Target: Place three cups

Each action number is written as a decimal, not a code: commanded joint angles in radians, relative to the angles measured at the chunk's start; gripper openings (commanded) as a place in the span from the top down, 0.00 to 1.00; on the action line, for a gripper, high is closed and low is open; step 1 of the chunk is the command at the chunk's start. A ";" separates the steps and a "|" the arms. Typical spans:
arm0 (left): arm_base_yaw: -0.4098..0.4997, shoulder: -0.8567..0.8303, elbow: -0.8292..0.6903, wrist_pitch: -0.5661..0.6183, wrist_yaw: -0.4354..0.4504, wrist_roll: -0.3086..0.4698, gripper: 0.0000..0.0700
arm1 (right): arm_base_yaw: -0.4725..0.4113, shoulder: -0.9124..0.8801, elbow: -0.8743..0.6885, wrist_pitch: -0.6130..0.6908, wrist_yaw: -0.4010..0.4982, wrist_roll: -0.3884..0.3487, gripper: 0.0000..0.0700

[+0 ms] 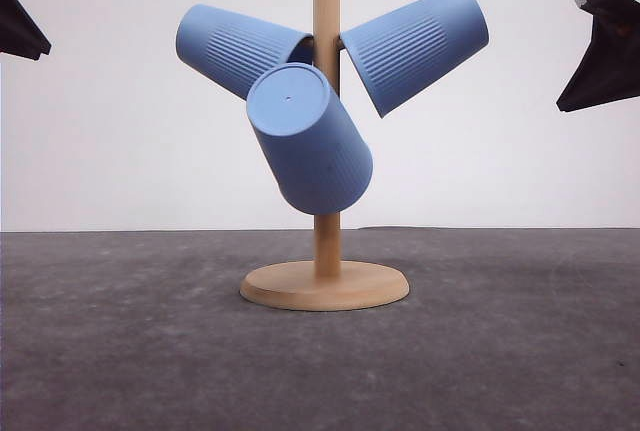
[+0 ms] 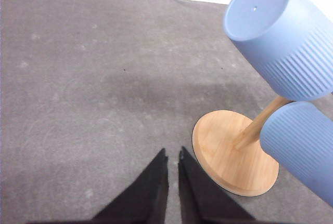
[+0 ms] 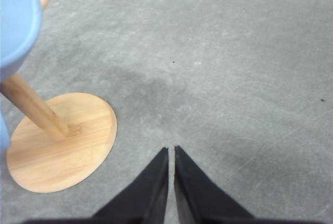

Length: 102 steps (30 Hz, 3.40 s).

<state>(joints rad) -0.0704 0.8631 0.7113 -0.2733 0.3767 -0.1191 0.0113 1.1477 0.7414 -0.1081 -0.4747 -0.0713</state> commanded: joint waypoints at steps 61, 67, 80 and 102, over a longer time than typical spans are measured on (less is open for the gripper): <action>0.018 -0.853 -0.699 0.115 -0.407 0.043 1.00 | -0.002 -0.006 0.005 -0.003 0.011 -0.036 0.98; 0.018 -0.853 -0.699 0.116 -0.407 0.043 1.00 | 0.000 -0.158 -0.111 -0.083 0.247 -0.010 0.98; 0.018 -0.853 -0.699 0.116 -0.407 0.043 1.00 | 0.000 -0.893 -0.644 -0.006 0.482 0.066 0.98; 0.018 -0.853 -0.699 0.116 -0.407 0.043 1.00 | 0.045 -1.144 -0.729 -0.050 0.554 0.090 0.98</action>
<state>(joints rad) -0.0509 0.0082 0.0265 -0.1680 -0.0276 -0.0715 0.0540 0.0040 0.0143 -0.1638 0.0799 0.0051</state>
